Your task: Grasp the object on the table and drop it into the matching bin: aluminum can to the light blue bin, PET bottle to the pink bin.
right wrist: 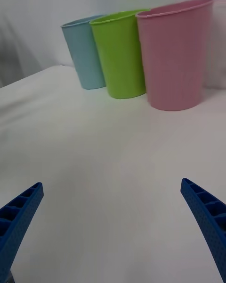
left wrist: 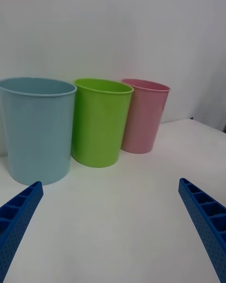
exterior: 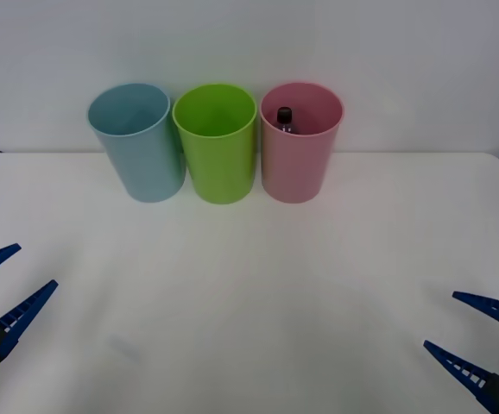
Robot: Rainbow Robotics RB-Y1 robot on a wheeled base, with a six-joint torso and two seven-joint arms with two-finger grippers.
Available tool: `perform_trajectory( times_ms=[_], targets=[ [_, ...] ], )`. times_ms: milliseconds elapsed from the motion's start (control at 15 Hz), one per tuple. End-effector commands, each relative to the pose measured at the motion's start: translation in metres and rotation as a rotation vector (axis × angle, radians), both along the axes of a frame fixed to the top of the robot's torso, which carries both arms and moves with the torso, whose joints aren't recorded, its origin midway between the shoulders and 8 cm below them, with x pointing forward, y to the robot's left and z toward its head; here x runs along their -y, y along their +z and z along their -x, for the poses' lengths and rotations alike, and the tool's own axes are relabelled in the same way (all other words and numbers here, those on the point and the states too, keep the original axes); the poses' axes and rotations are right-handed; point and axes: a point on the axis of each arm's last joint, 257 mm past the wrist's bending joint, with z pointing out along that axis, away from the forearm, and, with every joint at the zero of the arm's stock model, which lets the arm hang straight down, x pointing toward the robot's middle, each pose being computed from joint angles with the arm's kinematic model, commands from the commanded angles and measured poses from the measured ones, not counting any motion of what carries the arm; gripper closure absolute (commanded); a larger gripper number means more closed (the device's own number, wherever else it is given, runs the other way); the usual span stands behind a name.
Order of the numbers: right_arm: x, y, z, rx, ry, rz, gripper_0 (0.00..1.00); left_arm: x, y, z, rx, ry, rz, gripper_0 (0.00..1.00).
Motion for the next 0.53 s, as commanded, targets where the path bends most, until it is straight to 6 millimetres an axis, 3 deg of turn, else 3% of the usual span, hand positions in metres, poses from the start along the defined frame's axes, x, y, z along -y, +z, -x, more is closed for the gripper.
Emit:
perform_trajectory(
  times_ms=[67, 533],
  targets=[
    [0.0088, 0.0001, 0.0041, 0.003, -0.017, 0.002, 0.00, 0.0000, 0.0000, 0.0000, 0.000, 0.000, 0.000, 0.00],
    [0.0133, -0.0071, 0.0129, -0.022, -0.030, 0.005, 0.00, 0.0000, 0.0000, 0.0000, 0.000, 0.000, 0.000, 0.00]
  ],
)
